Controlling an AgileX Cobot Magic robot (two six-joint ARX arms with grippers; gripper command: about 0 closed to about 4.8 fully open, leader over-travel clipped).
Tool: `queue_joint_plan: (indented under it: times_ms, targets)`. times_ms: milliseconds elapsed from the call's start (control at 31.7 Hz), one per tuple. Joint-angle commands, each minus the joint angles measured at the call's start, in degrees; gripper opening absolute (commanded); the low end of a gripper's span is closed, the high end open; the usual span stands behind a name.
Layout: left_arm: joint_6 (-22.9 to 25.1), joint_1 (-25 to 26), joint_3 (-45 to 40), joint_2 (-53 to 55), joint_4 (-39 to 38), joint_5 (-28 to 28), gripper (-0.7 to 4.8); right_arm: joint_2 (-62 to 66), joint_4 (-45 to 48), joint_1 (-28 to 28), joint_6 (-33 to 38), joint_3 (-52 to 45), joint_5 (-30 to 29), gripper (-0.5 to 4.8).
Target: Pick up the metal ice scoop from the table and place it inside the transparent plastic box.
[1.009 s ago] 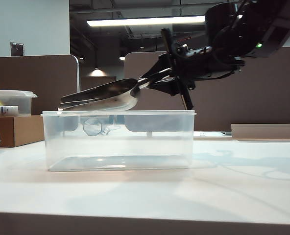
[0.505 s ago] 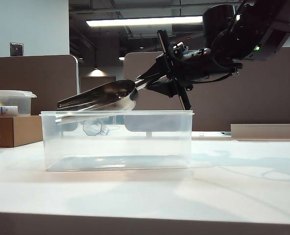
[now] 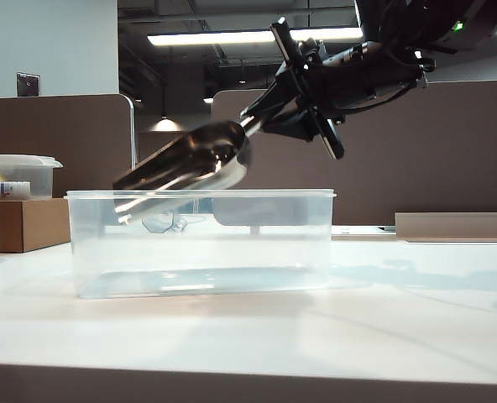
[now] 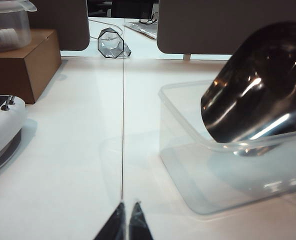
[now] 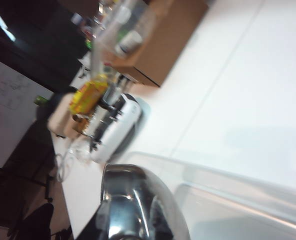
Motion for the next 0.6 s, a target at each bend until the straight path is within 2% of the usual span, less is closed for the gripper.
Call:
queue_joint_plan:
  times_ms: [32, 347, 473, 599]
  targets:
    - [0.0, 0.0, 0.0, 0.0, 0.7, 0.2, 0.21, -0.2, -1.6, 0.5, -1.3, 0.1, 1.0, -0.05]
    - [0.0, 0.1, 0.0, 0.0, 0.8, 0.2, 0.21, -0.1, -1.5, 1.2, -1.6, 0.1, 5.5, -0.01]
    - [0.0, 0.1, 0.0, 0.0, 0.8, 0.2, 0.21, -0.1, -1.5, 1.2, -1.6, 0.1, 5.8, 1.19]
    - [0.0, 0.0, 0.0, 0.0, 0.7, 0.2, 0.21, -0.1, -1.6, 1.2, -1.6, 0.1, 5.8, 1.27]
